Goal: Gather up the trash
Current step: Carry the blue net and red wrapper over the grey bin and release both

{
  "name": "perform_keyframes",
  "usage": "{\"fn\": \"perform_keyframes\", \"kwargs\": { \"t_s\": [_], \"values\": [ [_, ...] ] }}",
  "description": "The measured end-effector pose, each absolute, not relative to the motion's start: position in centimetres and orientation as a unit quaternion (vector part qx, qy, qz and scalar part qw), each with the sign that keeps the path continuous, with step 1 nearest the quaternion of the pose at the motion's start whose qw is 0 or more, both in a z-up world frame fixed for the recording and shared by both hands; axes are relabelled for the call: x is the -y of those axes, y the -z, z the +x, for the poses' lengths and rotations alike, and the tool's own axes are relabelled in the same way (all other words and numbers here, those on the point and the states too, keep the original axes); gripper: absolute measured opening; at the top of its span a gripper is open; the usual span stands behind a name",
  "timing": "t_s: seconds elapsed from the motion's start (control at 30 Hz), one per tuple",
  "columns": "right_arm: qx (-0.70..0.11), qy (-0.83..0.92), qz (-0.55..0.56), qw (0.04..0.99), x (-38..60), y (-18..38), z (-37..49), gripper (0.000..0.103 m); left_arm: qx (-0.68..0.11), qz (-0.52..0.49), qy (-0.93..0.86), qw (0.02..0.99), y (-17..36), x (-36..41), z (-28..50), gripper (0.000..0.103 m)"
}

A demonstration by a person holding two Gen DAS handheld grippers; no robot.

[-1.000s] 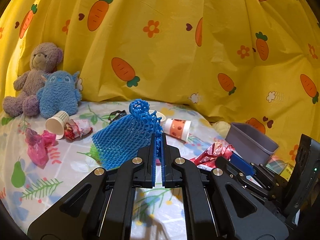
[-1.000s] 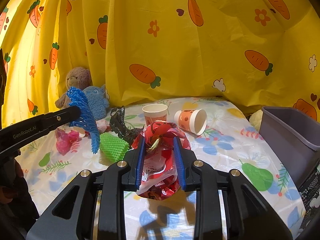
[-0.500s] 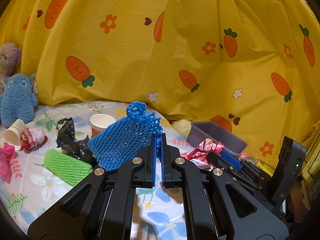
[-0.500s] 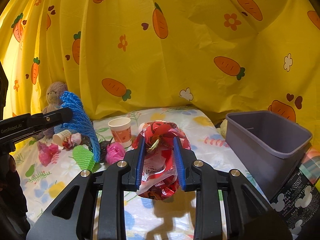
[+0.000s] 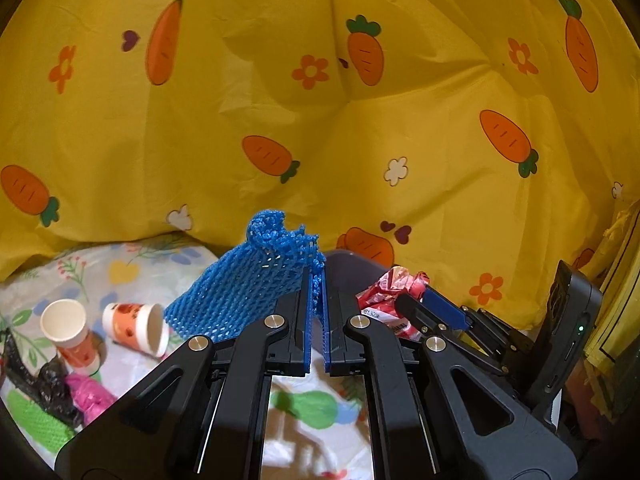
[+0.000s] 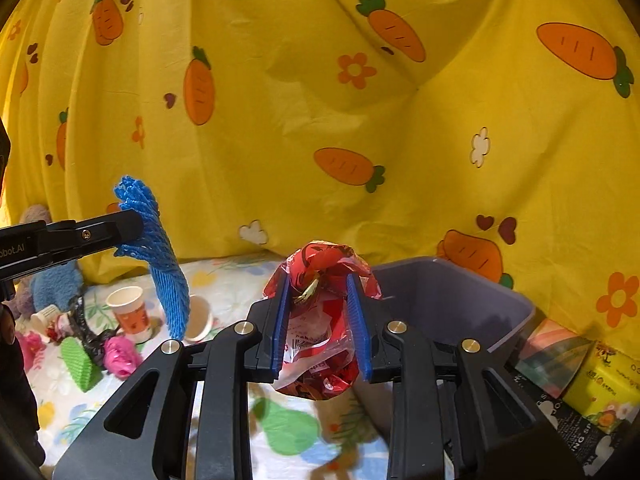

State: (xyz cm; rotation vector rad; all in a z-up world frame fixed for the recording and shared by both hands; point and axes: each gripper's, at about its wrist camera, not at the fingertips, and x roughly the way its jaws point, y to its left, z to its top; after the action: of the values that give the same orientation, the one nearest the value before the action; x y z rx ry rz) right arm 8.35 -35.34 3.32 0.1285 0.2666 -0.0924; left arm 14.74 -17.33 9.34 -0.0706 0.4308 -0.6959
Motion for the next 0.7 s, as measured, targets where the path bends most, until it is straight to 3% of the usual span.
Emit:
{"fn": "perform_keyframes", "kwargs": {
  "t_s": [0.47,0.7],
  "values": [
    [-0.151,0.131,0.082,0.976,41.5,-1.6,10.7,0.029,-0.193,-0.068,0.468,0.860,-9.7,27.2,19.7,0.003],
    [-0.171,0.135,0.080,0.973,41.6,-0.3,11.8,0.030,-0.269,-0.097,0.465,0.838,-4.6,28.2,22.9,0.003]
  ]
}}
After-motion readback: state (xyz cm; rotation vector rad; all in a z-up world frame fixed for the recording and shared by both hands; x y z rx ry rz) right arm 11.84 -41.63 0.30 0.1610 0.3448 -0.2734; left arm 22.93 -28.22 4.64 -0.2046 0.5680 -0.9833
